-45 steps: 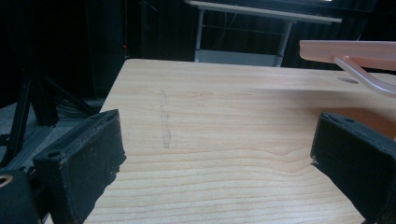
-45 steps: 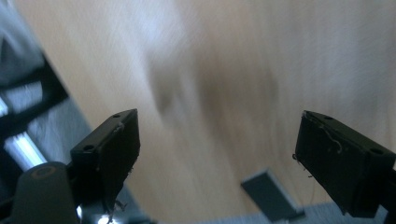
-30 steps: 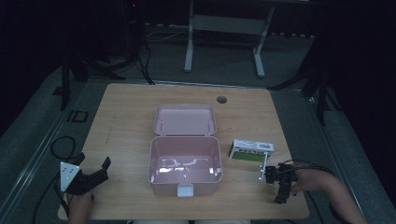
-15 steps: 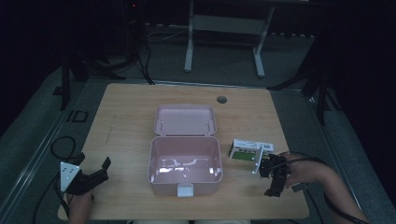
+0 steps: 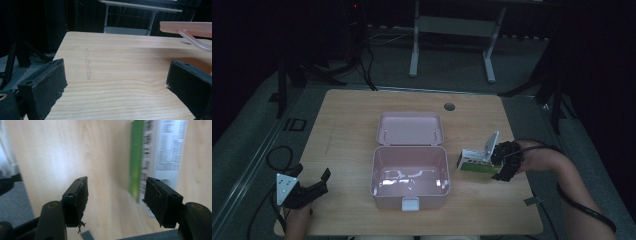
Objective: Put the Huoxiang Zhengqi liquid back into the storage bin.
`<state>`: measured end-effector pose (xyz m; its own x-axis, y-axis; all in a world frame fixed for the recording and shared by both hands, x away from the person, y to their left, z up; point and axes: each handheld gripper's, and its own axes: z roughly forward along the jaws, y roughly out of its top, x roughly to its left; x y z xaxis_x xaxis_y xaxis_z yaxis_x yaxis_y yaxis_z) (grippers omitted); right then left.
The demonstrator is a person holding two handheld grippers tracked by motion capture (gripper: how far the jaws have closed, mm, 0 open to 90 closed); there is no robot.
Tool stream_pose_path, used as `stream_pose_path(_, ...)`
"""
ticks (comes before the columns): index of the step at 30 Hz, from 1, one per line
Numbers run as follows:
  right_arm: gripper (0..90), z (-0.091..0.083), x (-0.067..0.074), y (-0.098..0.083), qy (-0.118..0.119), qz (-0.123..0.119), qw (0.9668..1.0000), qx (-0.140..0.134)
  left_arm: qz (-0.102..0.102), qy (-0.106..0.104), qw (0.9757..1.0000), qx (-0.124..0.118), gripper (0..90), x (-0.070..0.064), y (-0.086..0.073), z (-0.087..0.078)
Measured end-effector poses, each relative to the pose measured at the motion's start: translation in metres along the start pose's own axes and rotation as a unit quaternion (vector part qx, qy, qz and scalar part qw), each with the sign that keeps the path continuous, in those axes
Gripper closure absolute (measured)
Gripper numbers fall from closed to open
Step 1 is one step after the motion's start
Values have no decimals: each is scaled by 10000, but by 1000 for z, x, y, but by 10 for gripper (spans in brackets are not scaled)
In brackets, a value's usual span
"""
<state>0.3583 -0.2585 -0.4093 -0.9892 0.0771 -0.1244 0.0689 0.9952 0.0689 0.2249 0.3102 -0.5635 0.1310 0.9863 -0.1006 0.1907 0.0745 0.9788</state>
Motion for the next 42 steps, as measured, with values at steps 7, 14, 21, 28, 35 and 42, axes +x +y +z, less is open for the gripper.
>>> stream_pose_path(7,429,-4,-19,2,-105,85,9999,-43,4,3,10000,5,29,0,0,0)
stream_pose_path(14,467,7,-33,9,-158,30,9999,55,1,-8,10000,3,29,0,0,0)
stream_pose_path(21,500,26,-44,18,-54,2,9998,182,1,-17,10000,3,29,0,0,0)
stream_pose_path(28,518,40,-50,23,20,45,9998,189,9,-23,10000,1,29,0,0,0)
stream_pose_path(35,565,50,-52,23,195,-1,9996,180,7,-22,10000,0,29,0,0,0)
stream_pose_path(42,589,54,-51,26,218,-51,9994,249,17,-11,10000,9,29,0,0,0)
